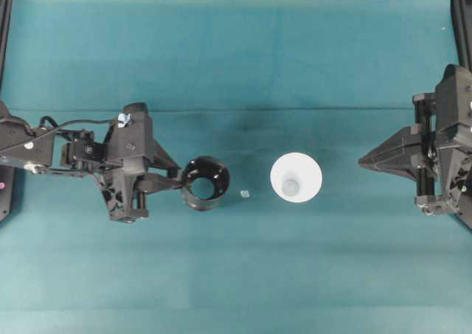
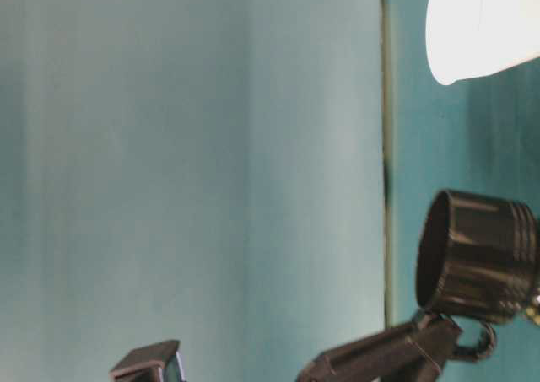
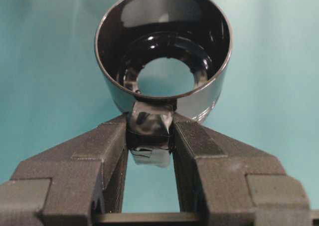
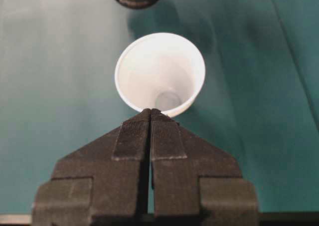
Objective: Put a paper cup into the cup holder on your left arm.
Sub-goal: 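Close the left gripper on the black mug handle, then slide the held mug rightward next to the white paper cup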
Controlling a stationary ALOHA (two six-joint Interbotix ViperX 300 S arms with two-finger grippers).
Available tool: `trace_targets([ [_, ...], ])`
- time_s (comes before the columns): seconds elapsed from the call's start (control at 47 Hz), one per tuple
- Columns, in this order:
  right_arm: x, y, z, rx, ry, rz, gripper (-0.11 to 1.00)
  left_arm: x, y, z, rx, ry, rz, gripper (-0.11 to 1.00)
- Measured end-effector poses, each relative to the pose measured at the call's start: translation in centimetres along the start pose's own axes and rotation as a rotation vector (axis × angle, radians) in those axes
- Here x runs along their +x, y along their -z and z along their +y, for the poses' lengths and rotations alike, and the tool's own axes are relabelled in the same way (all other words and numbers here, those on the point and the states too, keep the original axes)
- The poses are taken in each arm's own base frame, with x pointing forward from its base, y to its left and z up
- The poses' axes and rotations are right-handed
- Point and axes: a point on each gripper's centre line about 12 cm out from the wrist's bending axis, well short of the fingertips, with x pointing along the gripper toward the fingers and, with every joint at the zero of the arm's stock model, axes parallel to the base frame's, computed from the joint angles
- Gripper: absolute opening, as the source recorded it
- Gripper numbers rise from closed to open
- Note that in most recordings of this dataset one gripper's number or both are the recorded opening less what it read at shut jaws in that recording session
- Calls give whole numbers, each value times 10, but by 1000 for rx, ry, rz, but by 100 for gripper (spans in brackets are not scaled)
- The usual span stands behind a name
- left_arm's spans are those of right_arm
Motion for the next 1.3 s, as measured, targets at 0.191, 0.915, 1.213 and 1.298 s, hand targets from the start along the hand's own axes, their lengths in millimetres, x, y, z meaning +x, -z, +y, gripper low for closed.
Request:
trace_targets([
  [0.191,0,1,0,0,0,2,1,2,-7,5,-3,-9,-37,32],
  [0.915,-1,-4,1,3,-1,-6,1,40,-21,10,32,-19,-107,32],
  [1.213,-3,-3,1,3,6,43,1,46,-17,13,32,-23,-111,32],
  [1.298,-2,-3,1,3,7,47,1,47,-14,13,30,-24,-104,32],
])
